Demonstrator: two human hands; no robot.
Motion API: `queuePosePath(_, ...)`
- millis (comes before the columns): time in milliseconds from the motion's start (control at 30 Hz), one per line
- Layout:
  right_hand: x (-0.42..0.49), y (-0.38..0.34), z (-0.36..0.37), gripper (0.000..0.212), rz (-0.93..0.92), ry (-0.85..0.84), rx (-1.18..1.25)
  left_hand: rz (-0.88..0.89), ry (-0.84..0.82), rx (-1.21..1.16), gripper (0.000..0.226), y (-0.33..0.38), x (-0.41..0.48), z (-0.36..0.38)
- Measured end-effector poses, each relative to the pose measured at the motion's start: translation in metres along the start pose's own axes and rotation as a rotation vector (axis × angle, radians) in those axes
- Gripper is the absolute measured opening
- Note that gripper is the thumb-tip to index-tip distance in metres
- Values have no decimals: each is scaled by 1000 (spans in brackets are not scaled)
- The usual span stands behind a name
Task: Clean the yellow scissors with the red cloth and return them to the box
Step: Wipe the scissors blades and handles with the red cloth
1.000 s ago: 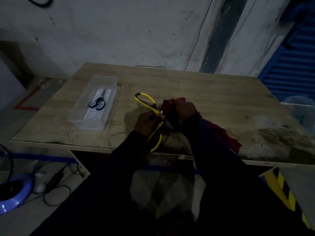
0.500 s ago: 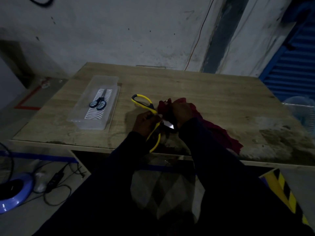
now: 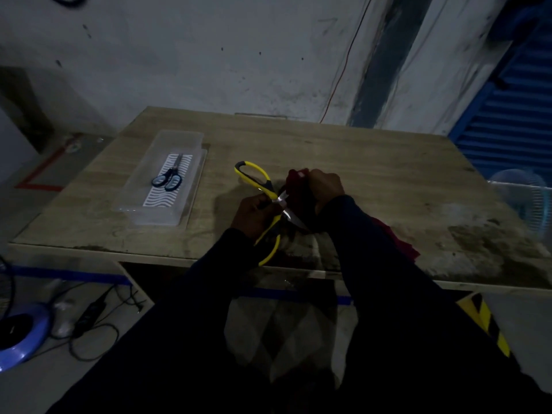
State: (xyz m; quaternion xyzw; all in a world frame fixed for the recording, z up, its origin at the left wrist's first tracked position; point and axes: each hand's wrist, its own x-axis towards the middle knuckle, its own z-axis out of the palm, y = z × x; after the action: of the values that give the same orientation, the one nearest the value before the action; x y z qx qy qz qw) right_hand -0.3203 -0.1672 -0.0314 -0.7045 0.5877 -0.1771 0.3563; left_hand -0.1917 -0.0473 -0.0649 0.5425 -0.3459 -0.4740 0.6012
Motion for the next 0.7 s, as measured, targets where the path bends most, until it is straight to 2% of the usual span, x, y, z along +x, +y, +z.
queuePosePath(33,14,7,5,50,-58,32,-90,2,-2,-3,18,-1,0,0)
queuePosePath(100,16,7,12,46,41,-7,-83,-2,33,-15,26,-2,0,-2)
queuePosePath(167,-8,-12,9,40,-25,80,-139,8,41,-10,23,-3,2,-3)
queuePosePath(233,-36,-23,2,42,-49,108,43,16,27,4,23,-1,2,-1)
queuePosePath(300,-40,-27,0,43,-23,104,58,18,13,5,19,0,1,1)
queuePosePath(367,-46,-28,-3,37,60,49,193,18,-2,-15,15,0,0,1)
queuePosePath(467,-29,-21,-9,28,191,123,502,11,-46,-24,10,-2,-1,1)
queuePosePath(600,-25,-8,-32,38,244,196,599,-15,-34,-48,18,-5,0,2)
queuePosePath(700,-23,-7,-36,36,216,112,634,6,11,-72,18,-8,5,1)
